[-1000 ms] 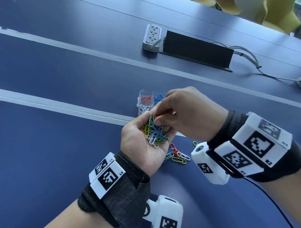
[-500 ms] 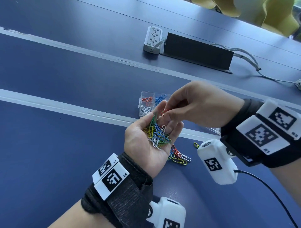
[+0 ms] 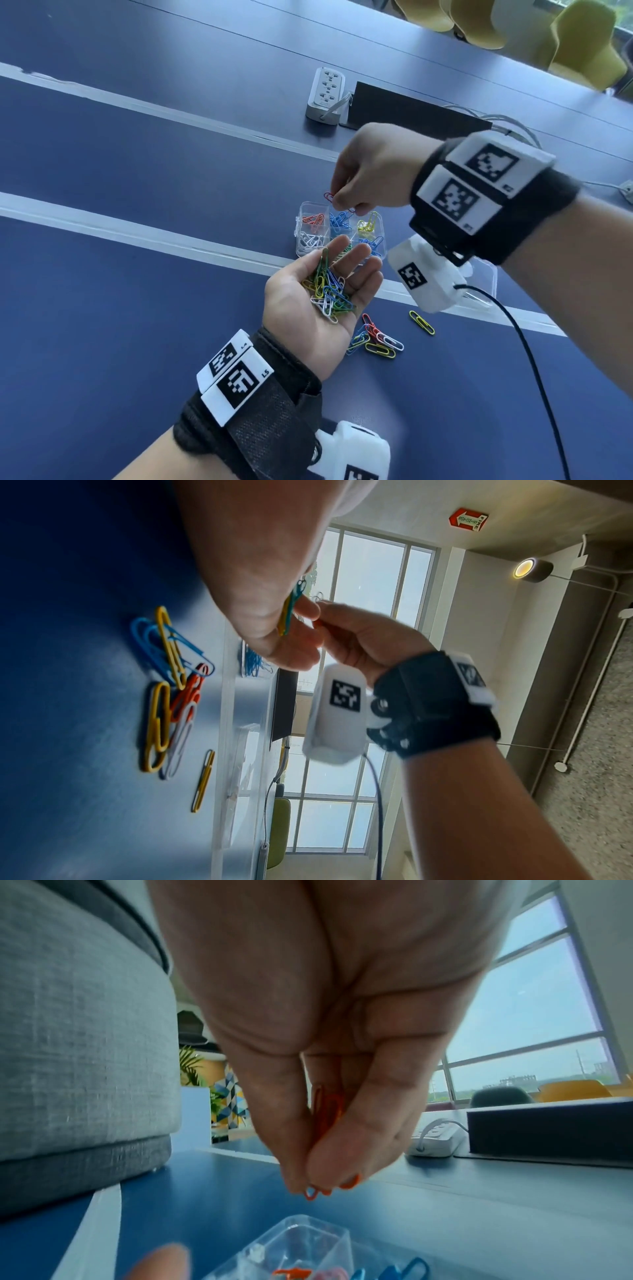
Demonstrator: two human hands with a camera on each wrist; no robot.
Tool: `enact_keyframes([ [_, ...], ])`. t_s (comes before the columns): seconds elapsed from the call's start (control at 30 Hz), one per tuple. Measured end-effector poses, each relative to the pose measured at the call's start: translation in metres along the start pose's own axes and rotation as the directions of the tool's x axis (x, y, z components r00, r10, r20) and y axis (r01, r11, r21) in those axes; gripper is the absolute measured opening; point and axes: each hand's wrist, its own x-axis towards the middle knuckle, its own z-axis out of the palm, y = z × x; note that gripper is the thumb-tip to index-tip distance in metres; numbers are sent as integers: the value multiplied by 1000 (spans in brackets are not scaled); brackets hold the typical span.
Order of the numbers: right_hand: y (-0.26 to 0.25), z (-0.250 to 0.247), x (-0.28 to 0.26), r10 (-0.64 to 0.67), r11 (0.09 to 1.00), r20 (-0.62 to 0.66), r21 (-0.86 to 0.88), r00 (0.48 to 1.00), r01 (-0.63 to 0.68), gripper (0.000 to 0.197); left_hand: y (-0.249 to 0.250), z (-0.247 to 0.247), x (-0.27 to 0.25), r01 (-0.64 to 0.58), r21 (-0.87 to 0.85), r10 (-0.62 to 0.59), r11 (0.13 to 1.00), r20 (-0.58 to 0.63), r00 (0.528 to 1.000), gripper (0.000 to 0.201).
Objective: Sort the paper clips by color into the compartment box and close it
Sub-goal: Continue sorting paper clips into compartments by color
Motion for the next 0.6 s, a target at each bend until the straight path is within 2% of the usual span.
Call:
enact_keyframes([
  [0.1, -14, 2, 14, -6, 980, 40, -199, 999, 14, 17, 0, 0, 0, 9, 16, -8, 1000, -13, 1000, 31],
  [0.2, -24, 4, 25, -1, 956, 93, -291, 996, 28, 20, -1, 2, 0, 20, 33, -19, 999, -24, 1000, 30],
  [0.33, -29, 7, 31, 6, 953, 148, -301, 989, 39, 19, -2, 1, -1, 36, 36, -35, 999, -19, 999, 28],
  [0.6, -27, 9, 34, -36, 981, 108, -187, 994, 56, 27, -2, 0, 0, 44, 39, -44, 998, -20, 999, 28],
])
